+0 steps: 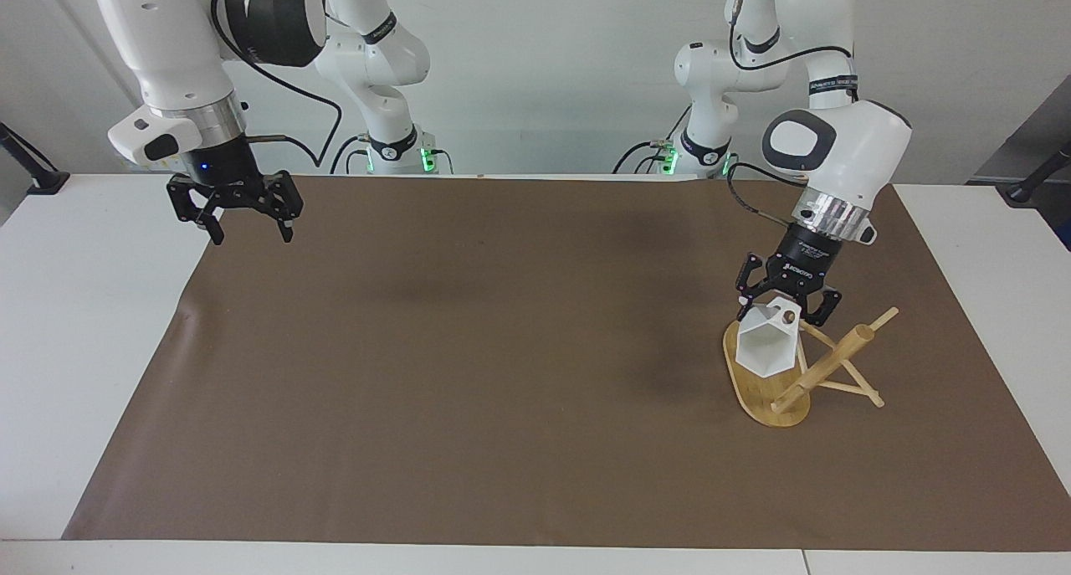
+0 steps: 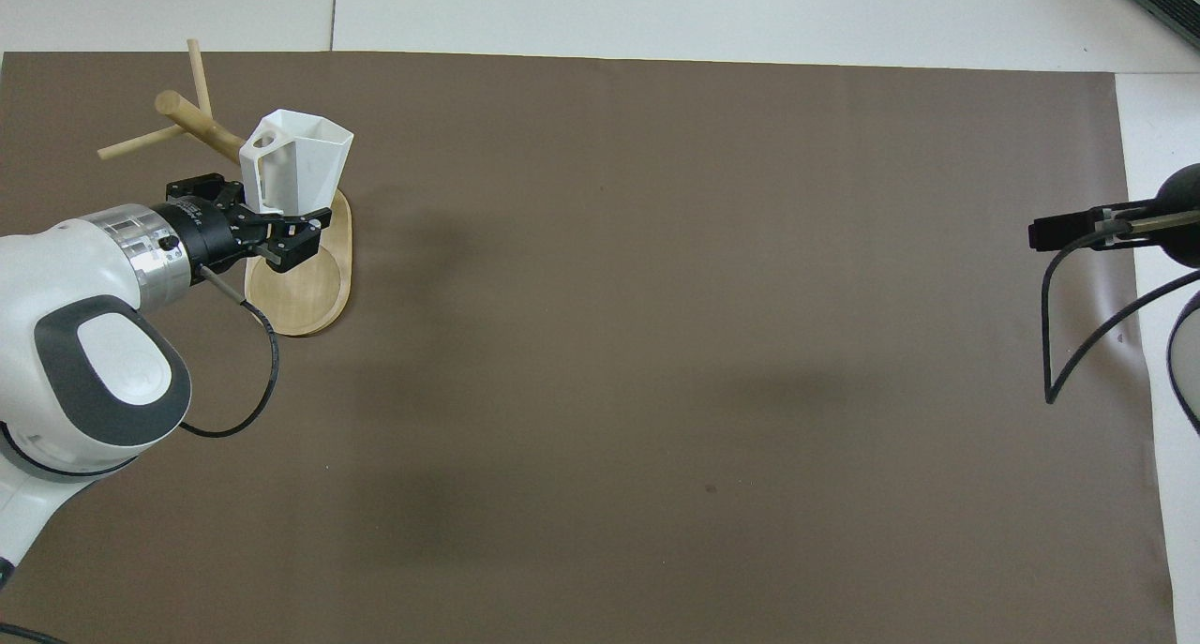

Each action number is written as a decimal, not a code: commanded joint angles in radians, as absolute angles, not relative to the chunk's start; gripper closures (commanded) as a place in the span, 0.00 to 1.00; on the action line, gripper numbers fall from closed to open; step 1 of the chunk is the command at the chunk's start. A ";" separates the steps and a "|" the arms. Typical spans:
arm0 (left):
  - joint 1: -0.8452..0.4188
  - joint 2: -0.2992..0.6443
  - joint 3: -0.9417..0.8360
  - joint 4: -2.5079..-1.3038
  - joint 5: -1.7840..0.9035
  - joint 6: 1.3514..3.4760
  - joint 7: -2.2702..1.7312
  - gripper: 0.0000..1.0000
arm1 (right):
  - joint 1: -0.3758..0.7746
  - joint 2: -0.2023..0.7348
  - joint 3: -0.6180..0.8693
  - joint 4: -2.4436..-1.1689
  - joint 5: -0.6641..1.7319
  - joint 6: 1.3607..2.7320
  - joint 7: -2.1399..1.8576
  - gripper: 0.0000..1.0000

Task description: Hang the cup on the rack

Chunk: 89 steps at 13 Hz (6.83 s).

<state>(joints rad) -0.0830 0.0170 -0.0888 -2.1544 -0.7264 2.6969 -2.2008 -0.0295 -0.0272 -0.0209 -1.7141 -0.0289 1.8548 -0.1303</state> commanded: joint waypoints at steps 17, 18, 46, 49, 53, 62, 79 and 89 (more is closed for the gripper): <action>-0.058 0.046 -0.094 -2.151 -0.718 2.770 -2.303 1.00 | -0.029 -0.029 -0.015 -1.601 -0.035 1.672 -0.072 0.00; -0.052 0.049 -0.094 -2.152 -0.718 2.770 -2.303 1.00 | -0.029 -0.029 -0.029 -1.603 -0.035 1.674 -0.074 0.00; 0.020 -0.123 -0.026 -1.959 -0.120 2.142 -1.781 0.00 | -0.026 -0.034 -0.064 -1.615 -0.017 1.677 -0.094 0.00; 0.018 -0.136 -0.026 -1.916 -0.078 2.039 -1.591 0.00 | -0.026 -0.035 -0.058 -1.615 -0.017 1.663 -0.089 0.00; 0.021 -0.152 -0.029 -1.914 -0.080 1.982 -1.213 0.00 | -0.026 -0.035 -0.058 -1.615 -0.017 1.649 -0.089 0.00; 0.015 -0.141 -0.031 -1.826 -0.077 1.783 -0.210 0.00 | -0.026 -0.037 -0.058 -1.615 -0.017 1.646 -0.091 0.00; 0.003 -0.112 -0.061 -1.689 -0.021 1.608 0.017 0.00 | -0.026 -0.037 -0.058 -1.617 -0.017 1.640 -0.091 0.00; 0.006 -0.121 -0.061 -1.709 -0.017 1.607 0.028 0.00 | -0.026 -0.037 -0.058 -1.615 -0.017 1.640 -0.091 0.00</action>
